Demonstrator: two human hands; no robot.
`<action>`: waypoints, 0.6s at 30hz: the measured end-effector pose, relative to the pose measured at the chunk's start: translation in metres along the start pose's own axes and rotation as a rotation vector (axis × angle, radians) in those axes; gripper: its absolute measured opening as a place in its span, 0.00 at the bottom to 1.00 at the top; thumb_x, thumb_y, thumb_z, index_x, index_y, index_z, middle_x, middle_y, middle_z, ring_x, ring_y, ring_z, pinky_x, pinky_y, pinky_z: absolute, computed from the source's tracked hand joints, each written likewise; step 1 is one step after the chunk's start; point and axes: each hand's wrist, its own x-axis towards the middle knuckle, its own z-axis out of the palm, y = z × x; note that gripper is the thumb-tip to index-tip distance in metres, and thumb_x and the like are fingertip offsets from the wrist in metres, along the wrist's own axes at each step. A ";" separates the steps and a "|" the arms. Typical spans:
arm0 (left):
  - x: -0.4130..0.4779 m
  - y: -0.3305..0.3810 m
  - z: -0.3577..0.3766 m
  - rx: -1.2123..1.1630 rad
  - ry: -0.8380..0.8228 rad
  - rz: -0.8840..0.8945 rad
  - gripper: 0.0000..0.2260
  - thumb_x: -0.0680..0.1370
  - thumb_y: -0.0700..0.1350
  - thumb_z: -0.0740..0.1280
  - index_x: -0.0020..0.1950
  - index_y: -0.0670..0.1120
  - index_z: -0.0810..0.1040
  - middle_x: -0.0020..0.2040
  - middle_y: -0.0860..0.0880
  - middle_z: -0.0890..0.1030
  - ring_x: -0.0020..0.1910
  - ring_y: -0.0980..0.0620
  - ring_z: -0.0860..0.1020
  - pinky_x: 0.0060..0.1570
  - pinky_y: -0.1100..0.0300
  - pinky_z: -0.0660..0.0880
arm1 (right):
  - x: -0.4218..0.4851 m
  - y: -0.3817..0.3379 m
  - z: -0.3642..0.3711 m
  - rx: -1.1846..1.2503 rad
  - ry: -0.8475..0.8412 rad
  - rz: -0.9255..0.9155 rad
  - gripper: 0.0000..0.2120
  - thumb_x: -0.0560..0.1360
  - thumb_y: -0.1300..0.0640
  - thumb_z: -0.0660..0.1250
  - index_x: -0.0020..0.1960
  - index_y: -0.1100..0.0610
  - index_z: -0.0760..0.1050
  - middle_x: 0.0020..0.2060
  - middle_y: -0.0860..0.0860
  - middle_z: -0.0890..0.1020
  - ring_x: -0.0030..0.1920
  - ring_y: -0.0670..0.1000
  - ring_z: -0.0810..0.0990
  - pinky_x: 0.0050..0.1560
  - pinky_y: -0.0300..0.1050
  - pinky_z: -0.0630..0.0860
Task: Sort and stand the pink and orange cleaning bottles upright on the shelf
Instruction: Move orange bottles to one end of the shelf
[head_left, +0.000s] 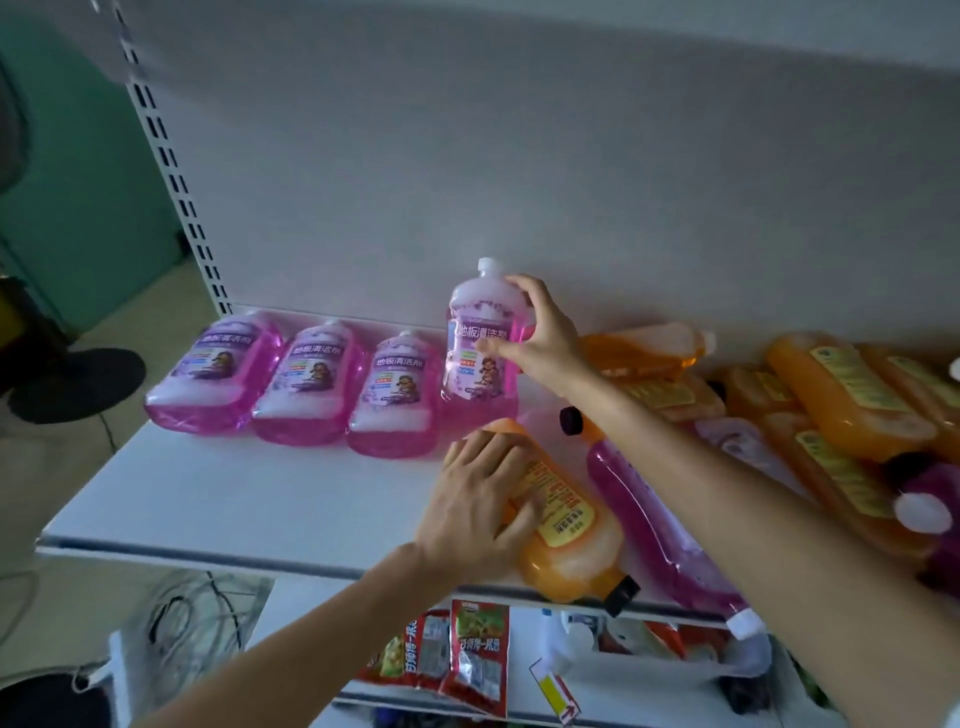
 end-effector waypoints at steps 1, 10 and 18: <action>0.000 0.000 -0.001 0.002 -0.010 0.015 0.20 0.74 0.56 0.54 0.56 0.45 0.76 0.53 0.50 0.77 0.52 0.54 0.69 0.53 0.59 0.62 | 0.002 -0.001 0.001 0.005 -0.027 0.026 0.36 0.65 0.55 0.77 0.68 0.53 0.64 0.61 0.51 0.74 0.56 0.50 0.75 0.48 0.36 0.74; 0.000 0.010 0.002 0.039 -0.081 0.312 0.19 0.76 0.53 0.53 0.56 0.46 0.77 0.55 0.48 0.79 0.55 0.49 0.71 0.54 0.54 0.65 | -0.014 0.009 0.004 0.083 -0.263 0.254 0.24 0.75 0.57 0.68 0.68 0.59 0.66 0.59 0.52 0.76 0.58 0.47 0.74 0.44 0.28 0.73; 0.005 0.016 0.005 0.022 -0.135 0.244 0.18 0.74 0.53 0.53 0.54 0.48 0.78 0.51 0.49 0.79 0.51 0.50 0.71 0.49 0.54 0.65 | -0.040 0.001 -0.005 -0.379 -0.178 0.003 0.19 0.77 0.56 0.65 0.67 0.61 0.71 0.64 0.56 0.74 0.65 0.53 0.71 0.61 0.37 0.64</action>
